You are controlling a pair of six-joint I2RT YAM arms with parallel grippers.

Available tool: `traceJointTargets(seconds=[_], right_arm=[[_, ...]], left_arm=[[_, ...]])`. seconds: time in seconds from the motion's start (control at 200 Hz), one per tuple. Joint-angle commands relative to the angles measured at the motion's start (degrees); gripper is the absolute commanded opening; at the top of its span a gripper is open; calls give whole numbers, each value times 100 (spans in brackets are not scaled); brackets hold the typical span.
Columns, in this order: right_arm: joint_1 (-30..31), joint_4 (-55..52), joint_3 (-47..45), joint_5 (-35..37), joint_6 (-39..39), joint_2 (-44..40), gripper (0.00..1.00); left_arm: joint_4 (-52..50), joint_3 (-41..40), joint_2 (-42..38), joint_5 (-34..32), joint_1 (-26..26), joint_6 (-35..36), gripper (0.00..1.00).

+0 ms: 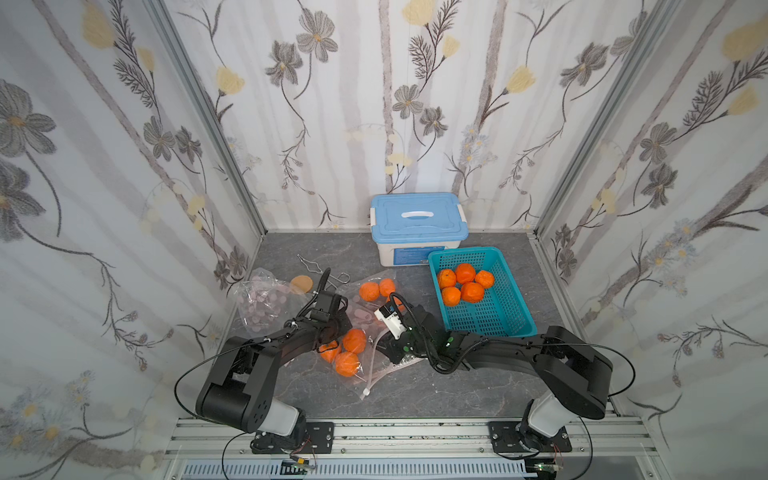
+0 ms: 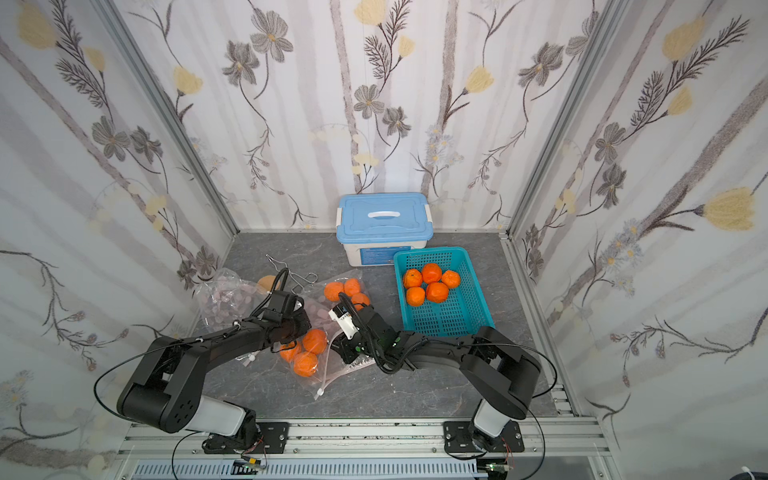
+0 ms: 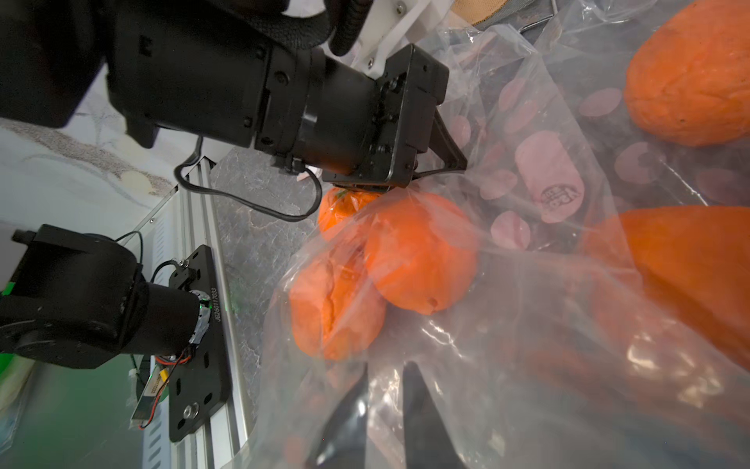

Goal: Open the zip-top bag and take out the orange
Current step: Pick up the orange from the zipper food storage bag.

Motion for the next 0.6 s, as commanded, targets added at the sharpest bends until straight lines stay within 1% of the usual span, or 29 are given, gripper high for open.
traceJointTargets(seconds=[0.0,0.12,0.25,0.35,0.445,0.595], right_arm=[[15,302,287,289,-384,398,32],[9,279,643,441,-597,834,49],[21,397,880,351,-592,1050,63],[21,576,948,303,-384,1139,71],[25,536,1176,250,-177,1356,75],[80,447,1468,157,-4,1757,76]], left_arm=[[-277,-102,153,381,-11,-106,2],[-259,-122,188,445,-9,-97,2],[-240,-194,158,468,-9,-97,1],[-206,-245,166,493,-12,-97,0],[-195,-259,158,515,-9,-89,0],[-183,-271,159,555,-9,-90,0]])
